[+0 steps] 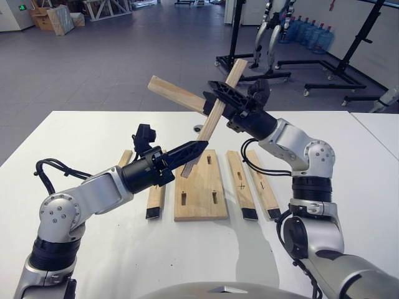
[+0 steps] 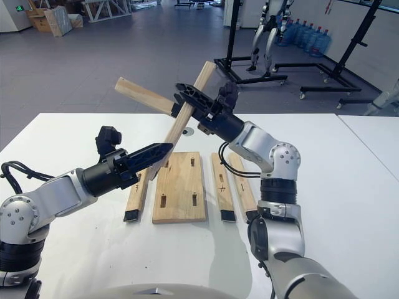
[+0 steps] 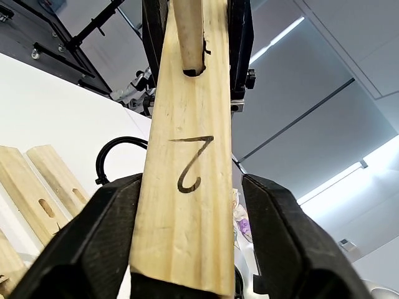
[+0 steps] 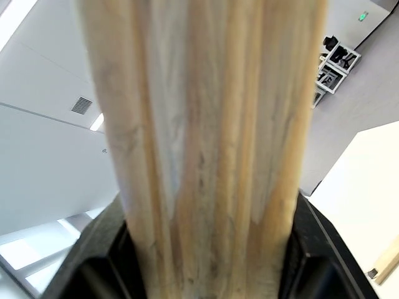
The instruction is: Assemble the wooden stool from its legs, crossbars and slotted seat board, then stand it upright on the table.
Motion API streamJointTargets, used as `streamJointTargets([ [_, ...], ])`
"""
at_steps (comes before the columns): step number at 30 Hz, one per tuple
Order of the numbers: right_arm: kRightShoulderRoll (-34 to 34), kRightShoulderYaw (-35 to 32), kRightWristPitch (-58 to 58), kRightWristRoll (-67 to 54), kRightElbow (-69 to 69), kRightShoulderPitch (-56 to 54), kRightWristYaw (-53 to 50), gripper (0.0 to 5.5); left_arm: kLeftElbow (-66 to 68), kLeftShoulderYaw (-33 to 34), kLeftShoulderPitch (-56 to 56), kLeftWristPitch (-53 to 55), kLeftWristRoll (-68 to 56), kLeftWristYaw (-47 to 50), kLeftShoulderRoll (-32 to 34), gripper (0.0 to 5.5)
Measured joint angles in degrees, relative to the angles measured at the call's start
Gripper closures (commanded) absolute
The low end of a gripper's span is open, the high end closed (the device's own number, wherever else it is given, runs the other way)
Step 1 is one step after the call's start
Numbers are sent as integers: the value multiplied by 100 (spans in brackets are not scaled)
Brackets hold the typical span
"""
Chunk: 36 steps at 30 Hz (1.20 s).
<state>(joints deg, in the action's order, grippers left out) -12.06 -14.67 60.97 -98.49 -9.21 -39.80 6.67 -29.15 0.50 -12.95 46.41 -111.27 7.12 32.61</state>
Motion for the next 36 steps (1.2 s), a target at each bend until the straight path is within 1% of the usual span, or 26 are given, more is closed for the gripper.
streamJointTargets([
  [6, -232, 7, -128, 773, 149, 124, 366, 345, 295, 5, -110, -211, 4, 347, -6, 237],
  [10, -616, 149, -531, 1902, 481, 148, 1048, 345, 732, 265, -143, -428, 999, 536, 87, 237],
  [13, -1049, 535, -1208, 3212, 733, 166, 1780, 345, 866, 303, -134, -470, 2262, 557, 321, 237],
  [15, -1194, 818, -1800, 4030, 825, 165, 2223, 345, 721, 218, -120, -372, 2929, 568, 464, 237],
  [18, -1180, 1311, -2648, 5098, 838, 166, 2746, 345, 439, -1, -75, 21, 3430, 782, 514, 237],
  [19, -1153, 1384, -2828, 5264, 837, 167, 2846, 345, 404, -11, -51, 110, 3468, 879, 515, 237],
  [20, -1013, 1464, -3264, 5541, 820, 183, 3040, 345, 310, -25, 10, 312, 3538, 1071, 528, 237],
  [24, -541, 1516, -4290, 5984, 478, 309, 3664, 345, 79, -37, 155, 696, 3562, 1336, 496, 237],
  [27, -482, 1530, -4693, 6259, -77, 336, 4132, 345, 81, -51, 209, 840, 3656, 1364, 348, 237],
  [33, -498, 1438, -4875, 6641, -1498, -51, 4736, 345, 80, -87, 279, 1042, 3817, 1376, 39, 237],
  [36, -462, 1319, -5091, 6634, -1982, -148, 5315, 345, 79, -92, 346, 1111, 4023, 1351, -22, 237],
])
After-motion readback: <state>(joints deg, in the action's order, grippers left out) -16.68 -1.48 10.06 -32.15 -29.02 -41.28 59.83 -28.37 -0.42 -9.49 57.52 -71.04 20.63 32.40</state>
